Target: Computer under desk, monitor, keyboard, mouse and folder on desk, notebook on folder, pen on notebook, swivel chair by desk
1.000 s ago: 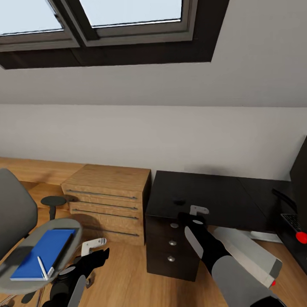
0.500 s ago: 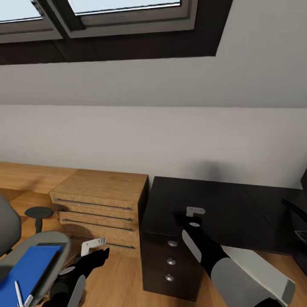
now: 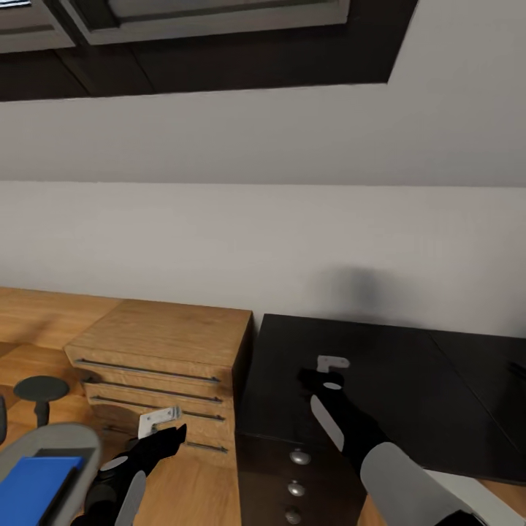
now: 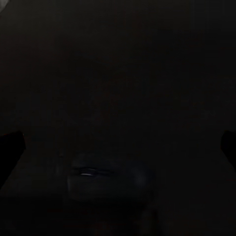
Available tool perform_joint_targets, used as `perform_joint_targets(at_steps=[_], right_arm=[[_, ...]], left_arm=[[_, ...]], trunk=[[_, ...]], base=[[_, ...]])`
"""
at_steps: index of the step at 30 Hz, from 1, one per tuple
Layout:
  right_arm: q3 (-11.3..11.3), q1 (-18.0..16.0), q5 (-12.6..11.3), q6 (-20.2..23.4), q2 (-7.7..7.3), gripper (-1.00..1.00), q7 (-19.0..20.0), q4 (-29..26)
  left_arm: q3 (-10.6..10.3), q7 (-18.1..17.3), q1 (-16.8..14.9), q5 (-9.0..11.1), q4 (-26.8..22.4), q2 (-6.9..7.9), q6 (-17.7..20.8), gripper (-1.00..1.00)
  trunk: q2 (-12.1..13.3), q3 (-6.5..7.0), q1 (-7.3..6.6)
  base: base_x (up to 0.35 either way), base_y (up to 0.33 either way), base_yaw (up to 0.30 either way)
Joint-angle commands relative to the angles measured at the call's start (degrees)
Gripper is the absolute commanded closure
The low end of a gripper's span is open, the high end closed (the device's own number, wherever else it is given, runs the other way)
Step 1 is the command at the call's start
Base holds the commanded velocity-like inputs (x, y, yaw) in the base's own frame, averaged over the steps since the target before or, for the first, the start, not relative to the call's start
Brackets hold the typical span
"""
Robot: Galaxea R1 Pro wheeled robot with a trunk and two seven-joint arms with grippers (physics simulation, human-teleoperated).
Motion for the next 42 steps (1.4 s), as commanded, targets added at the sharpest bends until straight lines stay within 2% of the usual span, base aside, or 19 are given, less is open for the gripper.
perform_joint_targets(at_steps=[1,14,24,28,42], right_arm=[[0.4,-0.1,-0.4,0.4,-0.03,-1.00,0.0,-0.1],[0.5,0.0,-0.4,0.6,-0.01,-1.00,1.1,0.2],[0.3,-0.1,-0.6,2.5,-0.09,-1.00,1.1,3.0],[0.2,-0.1,-0.6,2.6,-0.10,-1.00,1.1,3.2],[0.1,-0.1,-0.7,2.6,-0.18,-1.00,1.0,3.2]], left_arm=[[0.1,0.4,0.0,0.6,-0.1,-0.02,0.2,-1.00],[0.3,0.3,0.0,0.7,-1.4,0.07,0.3,-1.00],[1.0,0.2,-0.1,1.0,-4.7,0.02,0.4,-1.00],[1.8,0.2,-0.1,1.2,-5.1,-0.07,0.4,-1.00],[2.0,0.2,-0.1,1.2,-5.2,-0.09,0.4,-1.00]], trunk=[[0.0,-0.07,0.04],[0.0,-0.07,0.04],[0.0,-0.07,0.04],[-1.6,-0.79,0.91],[-7.3,-3.30,3.99]], base=[[0.266,0.155,0.000],[0.061,0.037,0.000],[0.000,0.000,0.000],[0.000,0.000,0.000],[0.000,0.000,0.000]])
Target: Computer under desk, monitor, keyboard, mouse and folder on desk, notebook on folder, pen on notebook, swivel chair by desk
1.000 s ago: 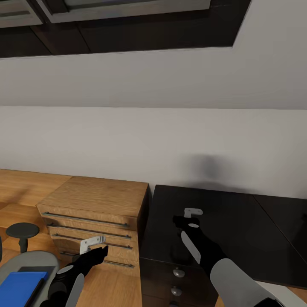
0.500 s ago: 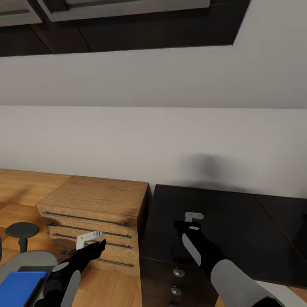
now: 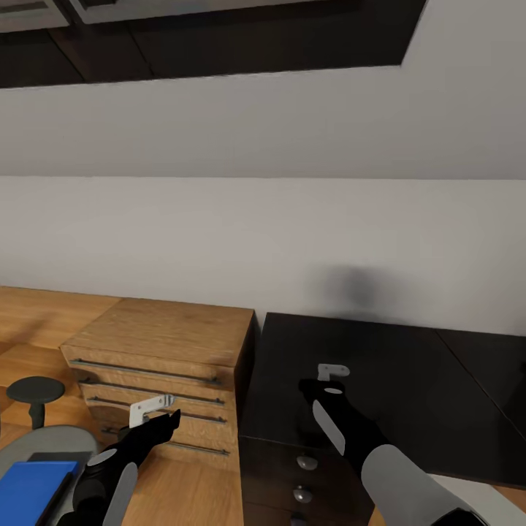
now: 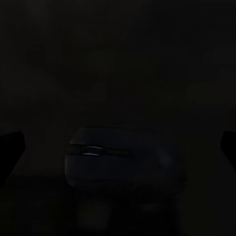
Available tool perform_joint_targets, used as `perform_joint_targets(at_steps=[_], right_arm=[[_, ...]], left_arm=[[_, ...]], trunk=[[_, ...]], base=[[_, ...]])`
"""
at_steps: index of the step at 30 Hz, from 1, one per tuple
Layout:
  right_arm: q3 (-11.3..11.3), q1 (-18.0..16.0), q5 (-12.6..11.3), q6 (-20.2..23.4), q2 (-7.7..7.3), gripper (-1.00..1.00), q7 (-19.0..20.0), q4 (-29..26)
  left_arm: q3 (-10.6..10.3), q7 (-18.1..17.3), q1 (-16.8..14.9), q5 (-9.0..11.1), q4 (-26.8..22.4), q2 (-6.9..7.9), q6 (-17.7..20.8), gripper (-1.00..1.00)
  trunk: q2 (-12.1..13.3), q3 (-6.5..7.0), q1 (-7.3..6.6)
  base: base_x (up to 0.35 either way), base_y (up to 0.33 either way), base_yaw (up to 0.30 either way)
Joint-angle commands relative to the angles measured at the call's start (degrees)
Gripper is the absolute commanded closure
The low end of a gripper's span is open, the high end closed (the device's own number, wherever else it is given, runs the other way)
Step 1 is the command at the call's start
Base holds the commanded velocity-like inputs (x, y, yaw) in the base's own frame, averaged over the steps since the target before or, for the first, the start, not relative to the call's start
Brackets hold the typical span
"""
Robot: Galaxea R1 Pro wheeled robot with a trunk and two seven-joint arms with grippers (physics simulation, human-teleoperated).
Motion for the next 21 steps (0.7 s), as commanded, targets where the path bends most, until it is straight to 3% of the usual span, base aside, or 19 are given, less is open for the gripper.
perform_joint_targets(at_steps=[1,21], right_arm=[[0.4,-0.1,-0.4,0.2,-0.05,-1.00,-0.5,-0.1],[0.3,0.0,-0.5,0.2,-0.09,-1.00,-0.5,-0.1]], left_arm=[[0.0,0.4,0.0,0.6,-0.1,-0.03,0.2,-1.00],[0.0,0.4,0.0,0.6,-0.1,-0.03,0.2,-1.00]], trunk=[[-0.5,-0.25,0.23],[-8.5,-3.84,4.62]], base=[[0.000,0.000,0.000],[0.000,0.000,0.000]])
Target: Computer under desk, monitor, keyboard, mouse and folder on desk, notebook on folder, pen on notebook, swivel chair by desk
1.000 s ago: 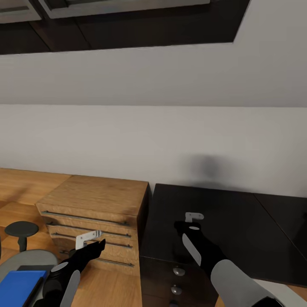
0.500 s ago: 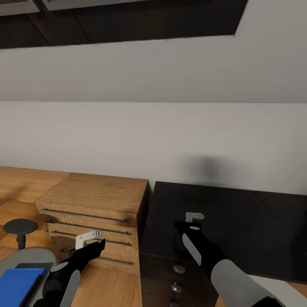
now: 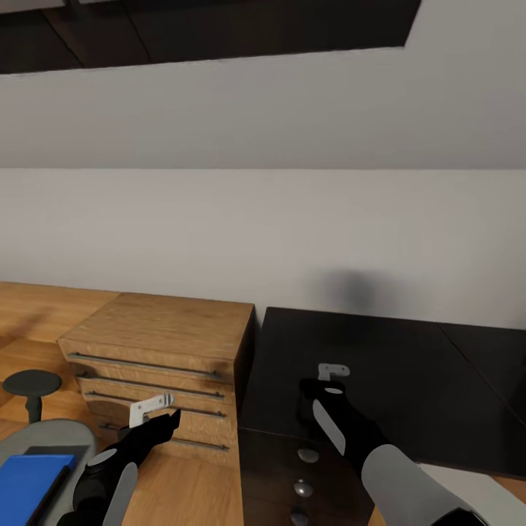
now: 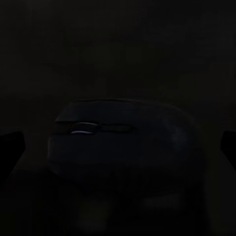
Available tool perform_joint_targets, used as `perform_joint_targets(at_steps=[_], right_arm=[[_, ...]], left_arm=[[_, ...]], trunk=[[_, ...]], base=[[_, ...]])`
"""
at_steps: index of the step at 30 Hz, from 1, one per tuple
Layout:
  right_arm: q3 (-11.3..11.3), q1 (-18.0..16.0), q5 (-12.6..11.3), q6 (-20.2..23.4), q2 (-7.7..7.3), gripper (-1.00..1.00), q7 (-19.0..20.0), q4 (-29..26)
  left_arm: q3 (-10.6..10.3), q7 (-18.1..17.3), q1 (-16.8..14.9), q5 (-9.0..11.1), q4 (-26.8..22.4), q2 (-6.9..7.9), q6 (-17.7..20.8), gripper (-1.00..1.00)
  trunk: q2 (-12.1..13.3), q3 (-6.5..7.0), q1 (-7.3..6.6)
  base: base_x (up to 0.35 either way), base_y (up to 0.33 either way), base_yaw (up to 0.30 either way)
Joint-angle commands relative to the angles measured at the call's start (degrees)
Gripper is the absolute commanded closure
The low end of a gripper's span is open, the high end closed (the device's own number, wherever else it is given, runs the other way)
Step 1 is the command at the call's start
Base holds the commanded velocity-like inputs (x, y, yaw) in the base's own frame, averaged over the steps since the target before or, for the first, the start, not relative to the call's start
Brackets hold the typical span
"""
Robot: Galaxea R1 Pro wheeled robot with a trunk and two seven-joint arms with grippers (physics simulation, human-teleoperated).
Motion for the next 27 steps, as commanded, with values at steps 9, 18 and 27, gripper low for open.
perform_joint_targets(at_steps=[9,18,27], right_arm=[[0.4,0.0,-0.5,0.2,-0.09,-1.00,-0.5,-0.1],[0.4,-0.1,-0.4,0.3,-0.08,-1.00,-0.5,-0.1],[0.4,-0.1,-0.4,0.3,-0.11,-1.00,-0.6,-0.1]], left_arm=[[0.1,0.4,0.0,0.6,0.0,-0.03,0.3,-1.00],[0.1,0.4,0.0,0.4,0.4,0.11,0.3,-1.00],[0.1,0.4,0.0,0.4,0.5,0.13,0.3,-1.00]], trunk=[[-0.9,-0.43,0.44],[-0.9,-0.43,0.44],[-0.9,-0.43,0.44]], base=[[0.000,0.000,0.000],[0.000,0.000,0.000],[0.000,0.000,0.000]])
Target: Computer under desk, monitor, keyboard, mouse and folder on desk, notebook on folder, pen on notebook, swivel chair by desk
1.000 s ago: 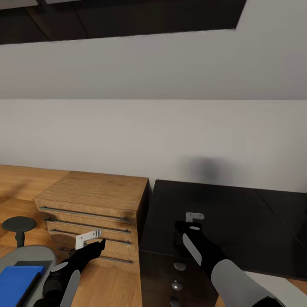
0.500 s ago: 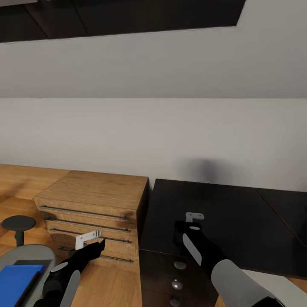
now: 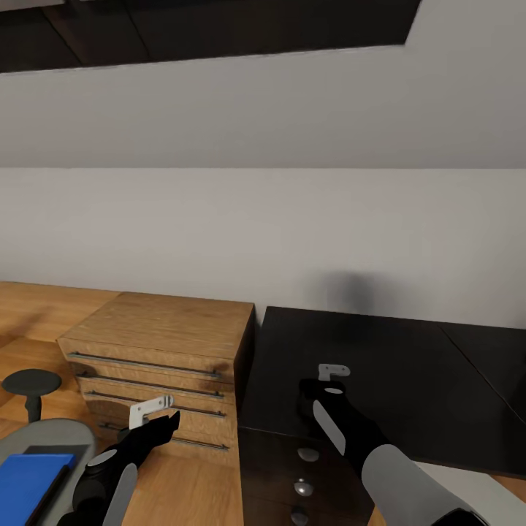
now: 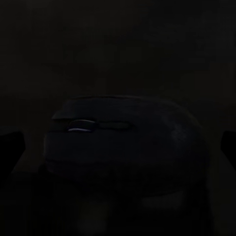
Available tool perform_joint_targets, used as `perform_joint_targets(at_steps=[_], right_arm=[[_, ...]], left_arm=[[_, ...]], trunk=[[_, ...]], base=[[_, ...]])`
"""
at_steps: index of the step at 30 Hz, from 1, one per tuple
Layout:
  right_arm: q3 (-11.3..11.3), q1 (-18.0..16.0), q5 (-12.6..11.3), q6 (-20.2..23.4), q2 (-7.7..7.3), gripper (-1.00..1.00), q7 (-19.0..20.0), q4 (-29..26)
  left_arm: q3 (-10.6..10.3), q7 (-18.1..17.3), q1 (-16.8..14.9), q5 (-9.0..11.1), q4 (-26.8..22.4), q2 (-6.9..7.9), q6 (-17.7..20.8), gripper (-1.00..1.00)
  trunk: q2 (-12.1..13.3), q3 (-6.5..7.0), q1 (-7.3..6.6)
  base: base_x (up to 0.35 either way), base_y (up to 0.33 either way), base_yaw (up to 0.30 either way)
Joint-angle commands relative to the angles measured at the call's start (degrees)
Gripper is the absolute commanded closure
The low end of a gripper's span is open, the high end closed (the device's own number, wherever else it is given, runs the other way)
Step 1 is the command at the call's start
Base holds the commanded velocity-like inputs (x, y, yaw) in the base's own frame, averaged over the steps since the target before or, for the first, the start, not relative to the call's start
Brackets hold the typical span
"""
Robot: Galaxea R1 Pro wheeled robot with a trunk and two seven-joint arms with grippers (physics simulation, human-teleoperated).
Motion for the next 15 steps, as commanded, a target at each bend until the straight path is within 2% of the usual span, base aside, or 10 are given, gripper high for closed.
perform_joint_targets(at_steps=[1,15], right_arm=[[0.4,0.0,-0.4,0.2,-0.04,-1.00,-0.5,-0.1],[0.4,-0.1,-0.5,0.2,-0.05,-1.00,-0.5,-0.1]], left_arm=[[0.0,0.4,0.0,0.6,-0.1,-0.03,0.2,-1.00],[0.0,0.3,0.0,0.6,0.1,-0.03,0.3,-1.00]], trunk=[[0.0,-0.06,0.00],[0.0,-0.06,0.00]], base=[[0.000,0.000,0.000],[0.065,0.000,0.000]])
